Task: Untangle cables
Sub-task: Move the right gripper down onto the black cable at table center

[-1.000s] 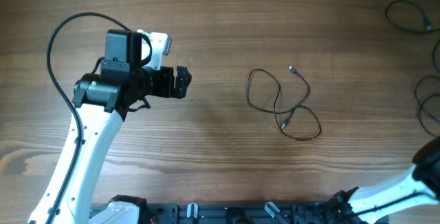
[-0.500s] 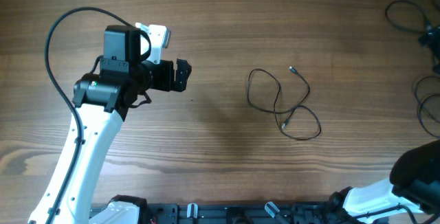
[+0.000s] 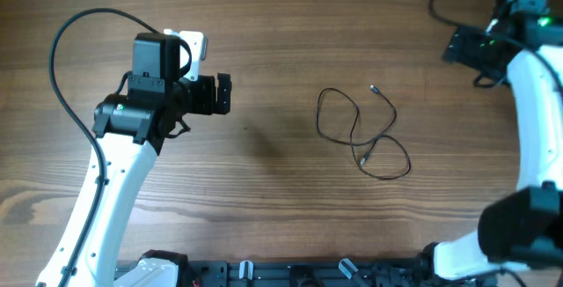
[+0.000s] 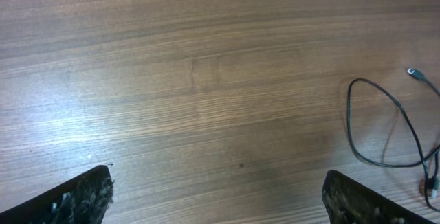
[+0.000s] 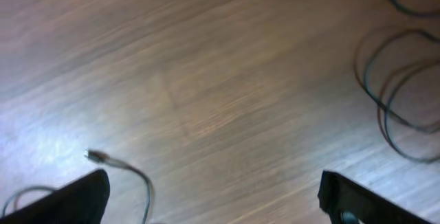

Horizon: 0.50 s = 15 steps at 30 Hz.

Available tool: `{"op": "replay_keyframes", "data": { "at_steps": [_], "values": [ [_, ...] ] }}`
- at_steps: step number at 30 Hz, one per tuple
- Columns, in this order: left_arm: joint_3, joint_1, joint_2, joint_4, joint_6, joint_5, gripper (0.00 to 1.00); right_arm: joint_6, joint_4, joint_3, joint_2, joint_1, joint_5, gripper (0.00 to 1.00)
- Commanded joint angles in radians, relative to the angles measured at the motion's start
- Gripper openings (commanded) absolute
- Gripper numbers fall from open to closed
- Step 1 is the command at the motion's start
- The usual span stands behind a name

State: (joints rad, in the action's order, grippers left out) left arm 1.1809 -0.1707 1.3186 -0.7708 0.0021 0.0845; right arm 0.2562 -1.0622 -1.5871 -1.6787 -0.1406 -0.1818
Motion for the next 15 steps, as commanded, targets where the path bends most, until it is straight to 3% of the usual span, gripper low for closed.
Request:
{"op": "replay_keyframes", "data": {
  "at_steps": [1,3,6,9,13,15],
  "values": [
    [0.001,-0.001,-0.01,-0.004,-0.01,-0.019,1.0,-0.043,0.115,0.208,0.18,0.037,-0.045,1.0],
    [0.001,-0.001,-0.01,-0.003,-0.01,-0.019,1.0,-0.028,0.205,0.392,0.322,0.04,0.021,1.0],
    [0.001,-0.001,-0.01,-0.003,-0.01,-0.019,1.0,0.064,0.102,0.44,0.394,0.04,0.029,1.0],
    [0.001,-0.001,-0.01,0.009,-0.019,-0.014,1.0,0.054,0.009,0.44,0.402,0.056,0.119,1.0],
    [0.001,-0.001,-0.01,0.011,-0.018,0.004,1.0,-0.159,0.002,0.466,0.402,0.168,0.348,1.0],
    [0.001,-0.001,-0.01,0.011,-0.018,0.004,1.0,-0.179,0.011,0.489,0.399,0.215,0.385,1.0]
  ]
}}
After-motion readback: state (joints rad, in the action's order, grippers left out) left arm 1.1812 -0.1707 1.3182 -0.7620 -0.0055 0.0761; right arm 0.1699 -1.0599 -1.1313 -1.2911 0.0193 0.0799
